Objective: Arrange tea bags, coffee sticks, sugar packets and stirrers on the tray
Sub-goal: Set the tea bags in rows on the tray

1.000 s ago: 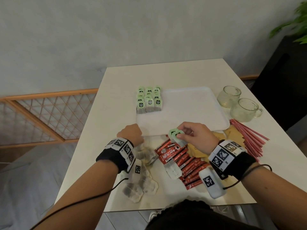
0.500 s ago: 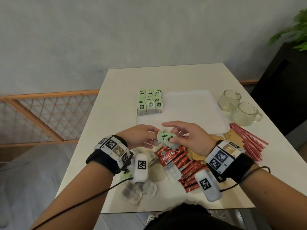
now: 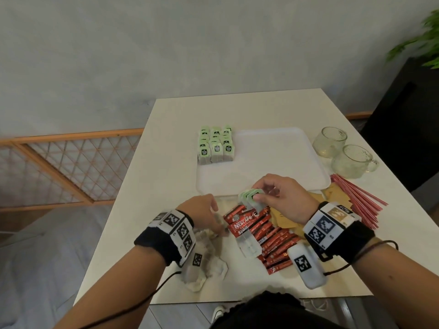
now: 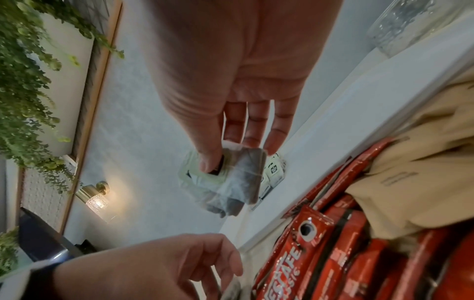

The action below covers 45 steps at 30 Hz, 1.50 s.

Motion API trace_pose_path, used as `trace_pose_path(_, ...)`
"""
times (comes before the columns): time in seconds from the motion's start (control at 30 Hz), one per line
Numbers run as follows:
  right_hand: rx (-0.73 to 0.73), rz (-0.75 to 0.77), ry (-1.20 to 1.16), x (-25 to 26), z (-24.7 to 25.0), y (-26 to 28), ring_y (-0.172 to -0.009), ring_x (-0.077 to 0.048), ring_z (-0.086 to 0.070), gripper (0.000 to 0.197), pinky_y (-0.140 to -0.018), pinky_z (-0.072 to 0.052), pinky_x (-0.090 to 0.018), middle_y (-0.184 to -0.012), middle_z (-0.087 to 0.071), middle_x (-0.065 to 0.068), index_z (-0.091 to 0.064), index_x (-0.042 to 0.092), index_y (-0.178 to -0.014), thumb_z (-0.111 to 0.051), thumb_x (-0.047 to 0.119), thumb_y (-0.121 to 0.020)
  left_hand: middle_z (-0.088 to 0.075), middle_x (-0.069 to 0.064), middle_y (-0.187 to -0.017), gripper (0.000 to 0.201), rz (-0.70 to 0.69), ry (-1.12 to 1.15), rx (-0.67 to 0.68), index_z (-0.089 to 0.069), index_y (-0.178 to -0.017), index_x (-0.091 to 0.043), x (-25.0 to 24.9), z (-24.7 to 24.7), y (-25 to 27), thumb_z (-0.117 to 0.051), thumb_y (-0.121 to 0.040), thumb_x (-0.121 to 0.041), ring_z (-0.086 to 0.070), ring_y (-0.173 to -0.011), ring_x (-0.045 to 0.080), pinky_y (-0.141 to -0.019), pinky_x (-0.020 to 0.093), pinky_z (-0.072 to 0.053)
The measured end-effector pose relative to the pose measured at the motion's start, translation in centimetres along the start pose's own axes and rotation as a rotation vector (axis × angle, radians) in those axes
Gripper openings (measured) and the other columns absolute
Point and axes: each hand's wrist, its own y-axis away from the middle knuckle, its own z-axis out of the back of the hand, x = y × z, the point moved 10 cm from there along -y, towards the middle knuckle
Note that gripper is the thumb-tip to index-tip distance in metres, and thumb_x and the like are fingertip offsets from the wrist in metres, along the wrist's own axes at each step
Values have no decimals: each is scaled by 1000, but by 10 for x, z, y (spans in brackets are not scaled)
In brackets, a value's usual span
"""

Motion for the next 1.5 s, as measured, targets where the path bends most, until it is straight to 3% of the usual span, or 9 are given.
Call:
trace_pose_path(0.2, 20, -31, -16, -6, -3, 0, -79, -12, -58, 6, -75, -47, -22, -87, -65, 0, -68, 24, -92, -69, 19, -87, -58, -5, -107, 47, -43, -99, -81, -52, -113, -24, -16, -4, -3, -78, -75, -33, -57, -97, 16, -79, 28, -46)
trace_pose_path(0.47, 81, -72, -51, -7, -3, 0, -72, -1, -55, 5, -72, -46, -15, -78, -62, 10, -69, 18, -92, -69, 16, -87, -54, -9, -86, 18, -171, 125, -96, -62, -104, -22, -19, 20, 2, -66, -87, -25, -54, -73, 6, -61, 21, -46)
trace_pose_path(0.67, 220, -124, -63, -12, -13, -4, -77, -9, -60, 7, -78, -50, -29, -86, -69, -4, -70, 16, -93, -70, 16, -86, -64, 1, -105, 26, -390, 732, -275, -64, -106, -15, -29, 66, 12, -68, -86, 0, -65, -83, 16, -77, 30, -59)
trace_pose_path(0.9, 83, -208, -297, -7, -9, -19, -98, -15, -63, 10, -92, -49, -32, -109, -67, -5, -68, 12, -98, -67, 14, -88, -61, -8, -116, 41, -524, 888, -538, -60, -108, -30, -41, 78, 14, -74, -82, -2, -63, -105, 16, -82, 20, -53)
trace_pose_path(1.1, -58, -187, -404, -6, 1, -34, -77, -17, -58, 3, -76, -48, -37, -85, -65, -6, -59, 6, -90, -60, 7, -92, -54, -2, -113, 56, -551, 930, -459, -56, -122, -30, -59, 70, 7, -76, -78, -1, -66, -89, 17, -86, 30, -55)
trace_pose_path(1.2, -54, -167, -373, -7, 4, -36, -73, -17, -57, 4, -69, -47, -32, -81, -64, -5, -58, 6, -90, -60, 7, -93, -50, 1, -125, 71, -565, 893, -313, -46, -136, -31, -70, 61, 7, -72, -78, 2, -65, -99, 18, -88, 30, -55)
trace_pose_path(1.3, 38, -143, -342, -2, 2, -37, -73, -14, -60, 4, -69, -49, -28, -81, -65, -3, -59, 5, -92, -61, 9, -92, -55, 2, -133, 81, -490, 923, -79, -41, -143, -31, -72, 42, -1, -78, -72, -17, -64, -113, 18, -100, 37, -50)
trace_pose_path(1.4, 105, -123, -305, 2, -1, -36, -78, -14, -64, 10, -77, -52, -32, -86, -70, -3, -65, 6, -94, -66, 15, -90, -70, 11, -118, 52, -460, 1016, 77, -60, -128, -16, -75, 30, -3, -77, -79, -17, -68, -108, 26, -99, 39, -52)
trace_pose_path(1.5, 46, -127, -269, -3, 3, -40, -79, -10, -63, 10, -81, -51, -31, -88, -71, -4, -70, 11, -92, -69, 20, -88, -73, 15, -110, 27, -446, 1084, 42, -69, -115, -7, -72, 30, -7, -69, -88, -10, -69, -103, 28, -96, 38, -53)
